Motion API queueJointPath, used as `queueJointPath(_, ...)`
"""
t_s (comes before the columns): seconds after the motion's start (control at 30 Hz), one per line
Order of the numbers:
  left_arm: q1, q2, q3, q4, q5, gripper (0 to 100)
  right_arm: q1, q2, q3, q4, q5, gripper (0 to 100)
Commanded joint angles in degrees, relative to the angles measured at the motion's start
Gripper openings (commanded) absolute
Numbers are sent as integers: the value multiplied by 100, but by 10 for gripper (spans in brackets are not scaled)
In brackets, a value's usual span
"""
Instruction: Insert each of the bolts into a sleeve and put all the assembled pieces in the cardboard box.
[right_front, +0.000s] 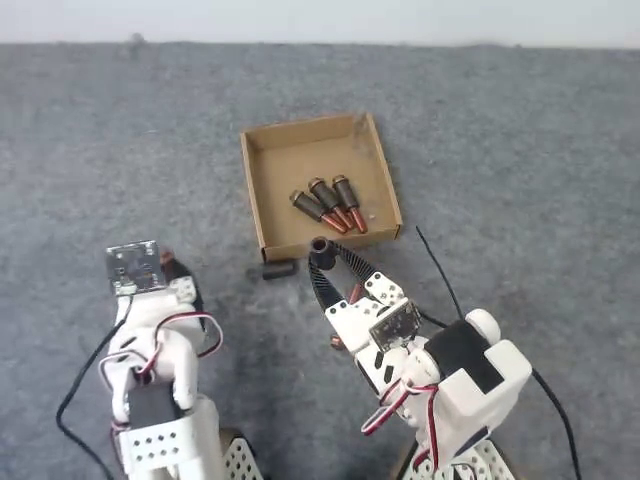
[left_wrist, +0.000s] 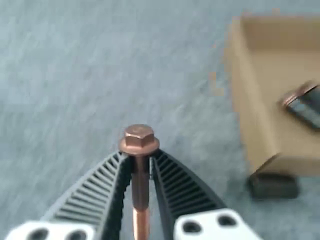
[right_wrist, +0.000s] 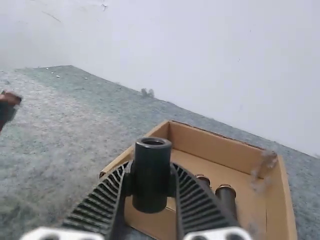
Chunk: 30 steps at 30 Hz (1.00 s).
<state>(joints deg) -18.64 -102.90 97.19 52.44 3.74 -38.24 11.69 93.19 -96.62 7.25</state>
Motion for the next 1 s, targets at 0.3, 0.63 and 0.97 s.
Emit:
queueJointPath(0.3, 1178, -97, -66, -3965, 1811, 11, -22, -40, 123, 40, 26, 6)
queueJointPath(0.63, 2716, -53, -593, -3947, 1820, 11, -22, -40, 123, 40, 18, 6)
queueJointPath(0.97, 3613, -53, -1262, -2725, 1846, 11, -277, -40, 123, 40, 18, 6)
